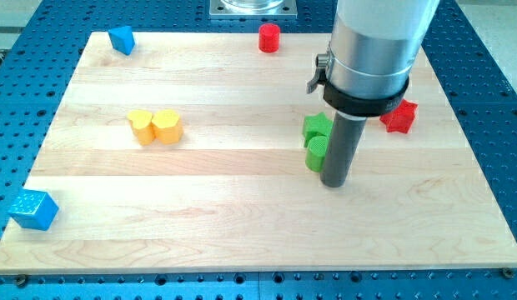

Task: Put the red blocks at the top right side

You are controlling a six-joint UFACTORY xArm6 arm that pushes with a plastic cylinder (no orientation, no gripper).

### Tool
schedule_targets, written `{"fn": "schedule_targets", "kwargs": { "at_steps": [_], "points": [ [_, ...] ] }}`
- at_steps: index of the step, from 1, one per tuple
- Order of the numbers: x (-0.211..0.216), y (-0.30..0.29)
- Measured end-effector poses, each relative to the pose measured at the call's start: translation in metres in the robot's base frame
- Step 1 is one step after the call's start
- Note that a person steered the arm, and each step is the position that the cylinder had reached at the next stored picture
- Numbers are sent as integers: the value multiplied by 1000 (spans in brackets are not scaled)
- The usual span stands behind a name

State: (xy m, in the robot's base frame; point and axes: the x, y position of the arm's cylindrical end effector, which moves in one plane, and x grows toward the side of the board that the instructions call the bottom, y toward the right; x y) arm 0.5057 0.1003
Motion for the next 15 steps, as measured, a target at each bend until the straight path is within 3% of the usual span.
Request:
{"fn": "schedule_targets", "kwargs": {
  "at_steps": [1, 2, 3, 5, 7, 8, 9, 10, 11, 12, 15],
  "points": [
    [-4, 1],
    [-23, 93],
    [-58, 128],
    [-81, 134],
    [-194, 69],
    [-227, 95],
    [-261, 57],
    [-274, 6],
    [-302, 5],
    [-307, -49],
    [-305, -133]
  ]
}}
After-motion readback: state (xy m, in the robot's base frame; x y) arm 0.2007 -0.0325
